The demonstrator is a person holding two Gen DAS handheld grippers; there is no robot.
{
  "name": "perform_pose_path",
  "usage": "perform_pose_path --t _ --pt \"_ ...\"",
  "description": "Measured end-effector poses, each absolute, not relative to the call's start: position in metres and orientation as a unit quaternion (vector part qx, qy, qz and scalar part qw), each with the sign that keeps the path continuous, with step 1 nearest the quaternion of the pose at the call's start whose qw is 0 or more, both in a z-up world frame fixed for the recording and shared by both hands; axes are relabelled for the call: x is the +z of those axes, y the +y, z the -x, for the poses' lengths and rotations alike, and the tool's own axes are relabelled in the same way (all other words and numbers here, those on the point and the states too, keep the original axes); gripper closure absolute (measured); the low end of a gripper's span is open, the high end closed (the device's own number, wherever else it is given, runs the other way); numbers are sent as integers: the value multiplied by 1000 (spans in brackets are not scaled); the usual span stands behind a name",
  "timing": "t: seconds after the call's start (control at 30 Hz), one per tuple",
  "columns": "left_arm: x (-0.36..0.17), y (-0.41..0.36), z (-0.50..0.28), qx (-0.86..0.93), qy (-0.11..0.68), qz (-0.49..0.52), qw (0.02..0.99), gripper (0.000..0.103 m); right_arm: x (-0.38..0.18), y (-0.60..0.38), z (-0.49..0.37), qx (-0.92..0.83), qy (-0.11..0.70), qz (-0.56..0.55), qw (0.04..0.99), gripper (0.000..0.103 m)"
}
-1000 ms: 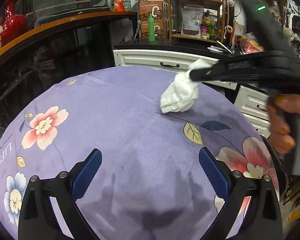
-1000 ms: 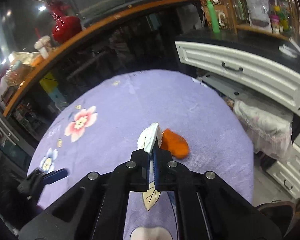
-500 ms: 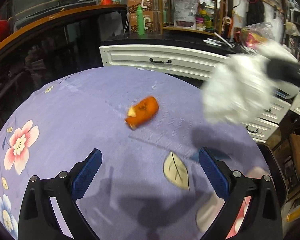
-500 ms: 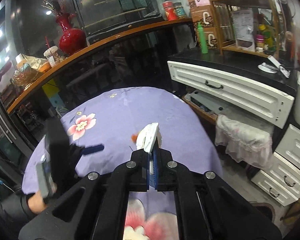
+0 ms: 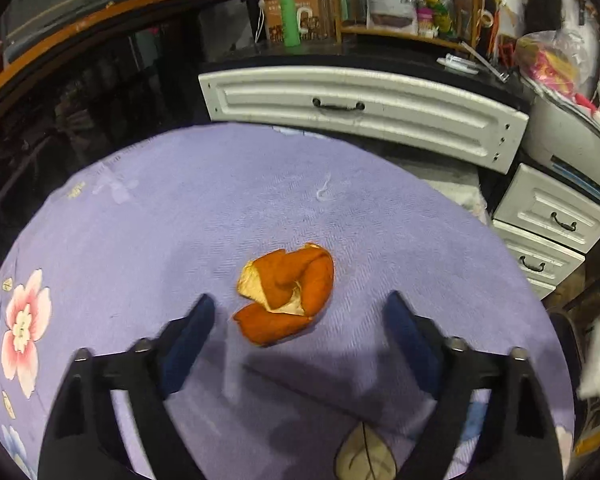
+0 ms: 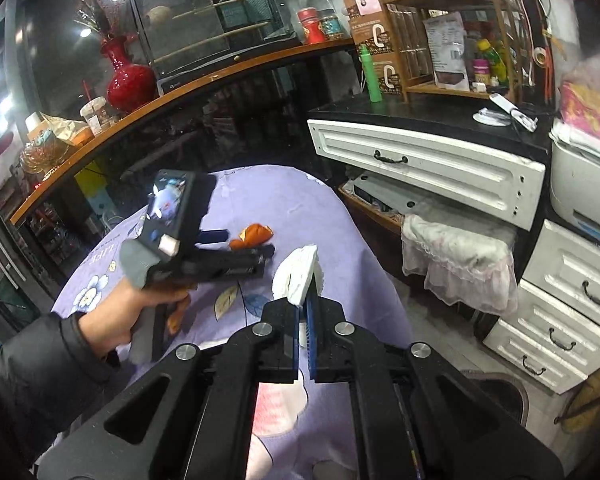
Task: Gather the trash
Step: 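Grasp the white tissue with the right gripper while the left grasps the orange peel, then carry the tissue and orange peel over the black bin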
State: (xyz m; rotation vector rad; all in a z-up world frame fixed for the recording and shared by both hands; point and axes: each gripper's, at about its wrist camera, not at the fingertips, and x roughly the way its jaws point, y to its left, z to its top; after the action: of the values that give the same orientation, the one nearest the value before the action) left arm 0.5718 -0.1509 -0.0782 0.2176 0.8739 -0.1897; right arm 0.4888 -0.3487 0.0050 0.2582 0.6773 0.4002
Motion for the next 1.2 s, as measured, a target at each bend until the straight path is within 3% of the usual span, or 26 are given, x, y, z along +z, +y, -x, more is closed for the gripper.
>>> perform_pose_path --t 0.17,0.43,0.5,1.2 --pt "-76 -146 -581 -88 425 -77 898 49 -1 -356 -478 190 329 -128 916 100" --pt "-72 -155 -573 -86 406 -95 905 59 -6 -360 -470 187 324 -136 917 100" --pt "-69 -157 -567 -86 391 -106 910 71 -8 -361 -466 184 324 -138 918 100" --pt "-26 -129 -461 -151 327 -43 932 76 -16 -364 -408 176 311 -156 921 100"
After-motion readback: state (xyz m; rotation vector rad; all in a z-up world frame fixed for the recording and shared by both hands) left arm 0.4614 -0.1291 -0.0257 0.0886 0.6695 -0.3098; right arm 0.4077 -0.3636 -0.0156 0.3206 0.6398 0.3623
